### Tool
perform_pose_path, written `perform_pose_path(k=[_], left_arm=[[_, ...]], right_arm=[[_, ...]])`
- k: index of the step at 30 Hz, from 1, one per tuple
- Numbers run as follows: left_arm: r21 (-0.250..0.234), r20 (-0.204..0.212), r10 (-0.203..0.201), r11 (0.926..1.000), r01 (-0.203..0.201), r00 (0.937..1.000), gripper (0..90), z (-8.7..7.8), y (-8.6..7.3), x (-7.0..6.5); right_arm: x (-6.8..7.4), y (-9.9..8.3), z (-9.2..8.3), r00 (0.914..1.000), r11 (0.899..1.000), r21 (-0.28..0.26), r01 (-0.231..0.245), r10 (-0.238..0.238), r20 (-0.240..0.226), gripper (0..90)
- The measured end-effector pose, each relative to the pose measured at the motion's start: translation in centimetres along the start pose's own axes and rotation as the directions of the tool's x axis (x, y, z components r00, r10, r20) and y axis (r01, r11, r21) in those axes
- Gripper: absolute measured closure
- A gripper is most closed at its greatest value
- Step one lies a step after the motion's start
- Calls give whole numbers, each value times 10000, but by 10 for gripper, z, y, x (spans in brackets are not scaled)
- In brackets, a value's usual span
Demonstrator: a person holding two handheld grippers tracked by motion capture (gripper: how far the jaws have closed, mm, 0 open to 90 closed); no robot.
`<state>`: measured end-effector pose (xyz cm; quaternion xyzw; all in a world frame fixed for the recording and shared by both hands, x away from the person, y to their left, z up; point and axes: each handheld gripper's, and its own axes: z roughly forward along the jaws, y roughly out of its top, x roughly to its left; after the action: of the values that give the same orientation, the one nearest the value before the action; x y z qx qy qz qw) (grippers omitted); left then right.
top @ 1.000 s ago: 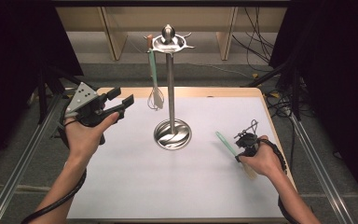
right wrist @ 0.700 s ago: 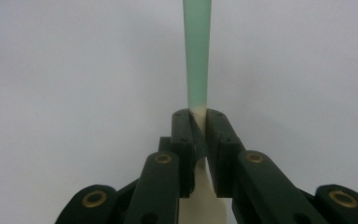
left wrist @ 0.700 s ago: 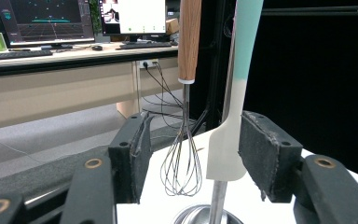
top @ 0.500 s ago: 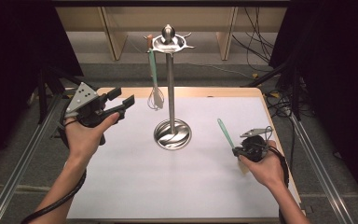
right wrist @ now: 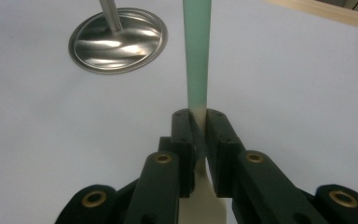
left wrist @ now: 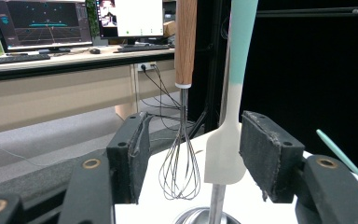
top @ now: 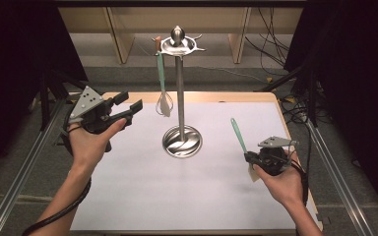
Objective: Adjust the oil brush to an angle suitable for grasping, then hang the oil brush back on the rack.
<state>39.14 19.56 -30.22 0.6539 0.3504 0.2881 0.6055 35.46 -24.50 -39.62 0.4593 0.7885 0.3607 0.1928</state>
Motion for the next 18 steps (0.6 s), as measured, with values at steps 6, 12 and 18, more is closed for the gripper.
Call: perform_pose_path(k=[6,12,18], left_arm=[[40,-153,53,10000,-53,9999,422,-2,1,0],[66,118,147,9999,-148,9998,419,2,0,-4],[43,277,416,9991,-418,9987,406,6,0,-7]], right_arm=[[3,4,-8,9996,9986,-453,284,-285,-2,831],[10,6,-8,9996,9963,-815,276,-277,-2,830],[23,5,-4,9993,9964,-835,-138,110,-344,830]])
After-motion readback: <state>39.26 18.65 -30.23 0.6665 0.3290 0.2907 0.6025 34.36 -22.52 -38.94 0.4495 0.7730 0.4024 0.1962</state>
